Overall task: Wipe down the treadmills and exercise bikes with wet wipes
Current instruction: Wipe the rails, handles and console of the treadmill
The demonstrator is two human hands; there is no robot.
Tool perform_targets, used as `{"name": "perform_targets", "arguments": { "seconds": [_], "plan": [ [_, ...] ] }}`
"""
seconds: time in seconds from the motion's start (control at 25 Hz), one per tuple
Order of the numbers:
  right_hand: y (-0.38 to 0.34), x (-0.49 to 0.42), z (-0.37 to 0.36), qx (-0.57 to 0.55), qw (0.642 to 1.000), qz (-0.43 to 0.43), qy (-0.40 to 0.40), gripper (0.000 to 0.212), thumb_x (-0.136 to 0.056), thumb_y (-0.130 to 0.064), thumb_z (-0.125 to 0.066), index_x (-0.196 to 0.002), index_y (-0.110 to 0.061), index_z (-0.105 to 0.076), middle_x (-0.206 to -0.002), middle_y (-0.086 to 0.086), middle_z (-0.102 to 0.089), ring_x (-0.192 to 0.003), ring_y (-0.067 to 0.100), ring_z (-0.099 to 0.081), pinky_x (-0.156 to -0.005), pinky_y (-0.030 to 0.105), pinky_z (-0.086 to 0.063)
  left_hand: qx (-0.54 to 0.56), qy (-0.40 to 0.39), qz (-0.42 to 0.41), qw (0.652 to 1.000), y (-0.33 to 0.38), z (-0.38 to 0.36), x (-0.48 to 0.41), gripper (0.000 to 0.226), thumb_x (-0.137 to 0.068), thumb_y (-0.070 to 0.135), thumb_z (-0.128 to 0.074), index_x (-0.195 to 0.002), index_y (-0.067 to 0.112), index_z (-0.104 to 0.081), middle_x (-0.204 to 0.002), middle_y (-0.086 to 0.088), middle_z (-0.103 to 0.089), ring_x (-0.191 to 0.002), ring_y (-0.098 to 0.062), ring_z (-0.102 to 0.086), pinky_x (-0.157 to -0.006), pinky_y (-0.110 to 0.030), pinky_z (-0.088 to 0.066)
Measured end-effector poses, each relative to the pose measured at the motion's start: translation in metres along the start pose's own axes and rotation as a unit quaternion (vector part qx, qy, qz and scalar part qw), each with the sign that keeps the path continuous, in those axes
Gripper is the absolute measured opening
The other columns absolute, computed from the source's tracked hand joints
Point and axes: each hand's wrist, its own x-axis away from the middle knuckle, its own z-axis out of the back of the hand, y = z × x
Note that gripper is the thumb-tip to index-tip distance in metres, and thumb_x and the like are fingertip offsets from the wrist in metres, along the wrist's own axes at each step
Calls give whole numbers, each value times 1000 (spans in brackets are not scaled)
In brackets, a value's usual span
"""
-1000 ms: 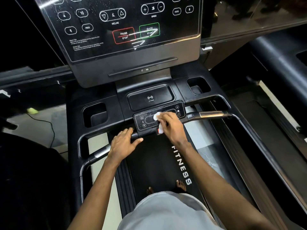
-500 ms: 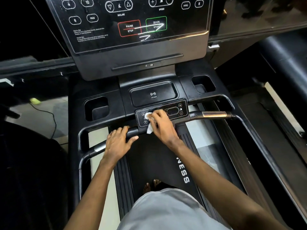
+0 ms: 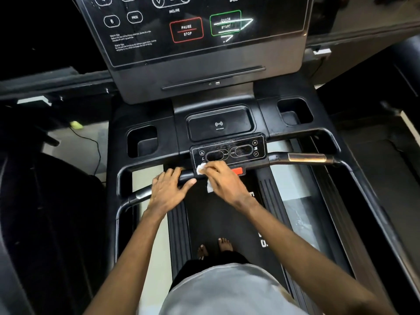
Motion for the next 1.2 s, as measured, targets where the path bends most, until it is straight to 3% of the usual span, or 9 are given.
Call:
{"name": "perform_targets", "arguments": {
  "seconds": [0.08,0.24,0.32,0.4,0.52,0.68,0.88,1.08,1.2],
  "plan": [
    [13,19,14,-3,998,-54,29,28,-91,1,-62,-114,-12,-71,-120,1,-61,-111,19,-56,-96,34,-52,1,-2,3,1000,1,-1,0,78,-87,86,-17,-133,32,-48,-113,4,-59,-113,-22,-56,-102,-47,-39],
    [33,54,39,-42,963,-192,182,23,-96,-3,-61,-114,-12,-71,-116,-4,-59,-108,18,-60,-98,32,-50,2,0,9,1000,2,-1,2,78,-87,86,-17,-132,31,-49,-114,2,-60,-112,-24,-57,-100,-49,-40],
    [19,56,31,-48,951,-232,197,22,-98,-7,-61,-118,-10,-70,-117,-1,-57,-107,18,-60,-98,21,-48,-1,1,10,1000,2,0,1,76,-88,86,-20,-131,31,-50,-117,2,-60,-114,-25,-56,-99,-49,-40],
    [4,57,16,-38,962,-218,161,24,-98,-9,-62,-121,-10,-69,-120,2,-57,-109,16,-59,-99,14,-44,2,-10,8,1000,2,2,2,76,-88,84,-24,-133,28,-50,-120,0,-60,-116,-26,-56,-98,-48,-39],
    [12,53,24,-52,964,-199,166,19,-100,-15,-60,-116,-14,-71,-108,-1,-62,-100,15,-63,-93,28,-53,10,-10,1,1000,2,4,3,77,-88,81,-25,-136,25,-50,-122,-3,-61,-117,-28,-55,-98,-48,-39],
    [21,37,44,-68,910,-310,267,11,-99,-24,-62,-104,-15,-67,-98,0,-62,-84,14,-63,-80,40,-56,19,-12,-3,1000,2,5,4,77,-90,79,-29,-137,23,-49,-125,-4,-59,-120,-30,-54,-100,-51,-38],
    [-15,29,4,-22,969,-202,142,12,-102,-19,-57,-107,-16,-67,-102,-4,-56,-93,14,-58,-84,33,-51,32,-29,-17,999,-2,6,4,68,-95,71,-36,-140,22,-47,-128,-6,-57,-123,-30,-52,-103,-51,-36],
    [-27,22,-7,-31,962,-230,143,17,-102,-22,-55,-114,-15,-65,-110,-2,-54,-98,14,-57,-89,32,-50,63,-37,-45,996,-31,7,16,57,-103,51,-41,-151,20,-36,-138,-5,-52,-132,-27,-47,-110,-49,-30],
    [-51,12,-27,-24,983,-170,63,21,-104,-20,-50,-118,-16,-64,-112,-3,-53,-99,15,-57,-89,28,-48,70,-21,-49,996,-49,6,26,55,-104,46,-44,-151,19,-38,-142,-6,-51,-132,-30,-48,-110,-48,-32]
  ]
}}
